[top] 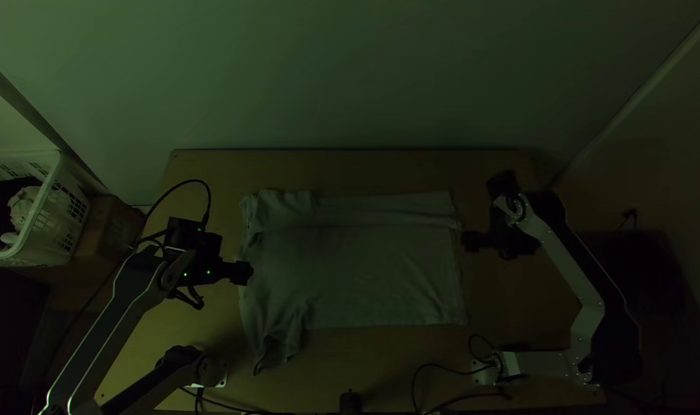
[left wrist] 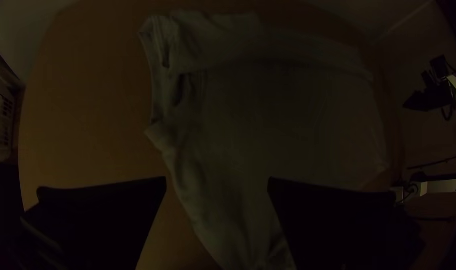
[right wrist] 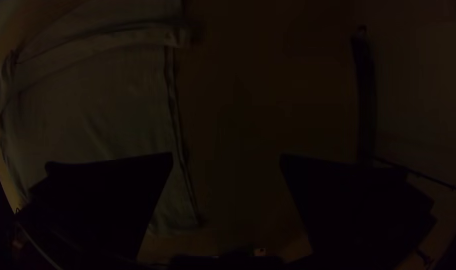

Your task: Fold the t-shirt

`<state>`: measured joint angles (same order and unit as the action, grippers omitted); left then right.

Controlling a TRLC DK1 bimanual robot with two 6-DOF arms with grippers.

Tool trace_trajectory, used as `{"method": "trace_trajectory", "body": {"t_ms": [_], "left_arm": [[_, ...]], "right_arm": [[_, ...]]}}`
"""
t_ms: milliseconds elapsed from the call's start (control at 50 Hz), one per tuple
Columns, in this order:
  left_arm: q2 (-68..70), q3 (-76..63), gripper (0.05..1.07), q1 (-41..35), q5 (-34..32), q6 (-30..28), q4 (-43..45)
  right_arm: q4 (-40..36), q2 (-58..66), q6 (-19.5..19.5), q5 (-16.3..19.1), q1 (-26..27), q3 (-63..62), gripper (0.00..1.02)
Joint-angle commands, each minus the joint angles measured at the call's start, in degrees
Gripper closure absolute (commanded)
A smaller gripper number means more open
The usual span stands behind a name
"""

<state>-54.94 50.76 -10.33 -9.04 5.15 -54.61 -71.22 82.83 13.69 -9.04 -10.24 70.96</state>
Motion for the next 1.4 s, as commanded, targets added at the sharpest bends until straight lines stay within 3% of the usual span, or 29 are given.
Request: {"method": "trace_trajectory", "body": {"t_ms": [0,280,440,900,1080,1180,1300,1380], "left_arm": [[3.4,-3.7,0.1,-0.9,-0.5,4.9,-4.0],[6.5,-9.0,0.1,-1.6,-0.5,14.1,-14.4],[6.3,-13.0,0.1,-6.3,-0.5,15.9,-13.7],[-0.4,-18.9,0.11,-13.4,2.7,20.0,-6.2],[-2.7,-18.6,0.38,-18.5,4.7,20.2,-4.3],[-2.5,-18.7,0.68,-22.4,5.3,19.8,-2.0],[-3.9,-18.4,0.78,-23.3,5.4,19.9,-0.8],[-4.6,-17.8,1.01,-23.3,5.7,20.0,-0.1]], "right_arm": [[-1.8,-2.9,1.5,0.1,-2.1,-4.9,0.03],[1.2,-9.6,1.8,0.5,-9.2,-13.8,0.04],[5.3,-13.7,3.2,0.5,-13.1,-16.6,0.05],[5.3,-15.2,3.1,0.6,-13.2,-18.0,0.07],[5.3,-15.2,3.1,0.6,-13.2,-18.6,0.07],[5.3,-14.8,3.1,0.6,-13.0,-19.8,0.07],[5.3,-13.2,3.4,1.2,-11.9,-22.0,0.07],[5.2,-12.3,4.1,3.1,-11.9,-23.6,0.07]]}}
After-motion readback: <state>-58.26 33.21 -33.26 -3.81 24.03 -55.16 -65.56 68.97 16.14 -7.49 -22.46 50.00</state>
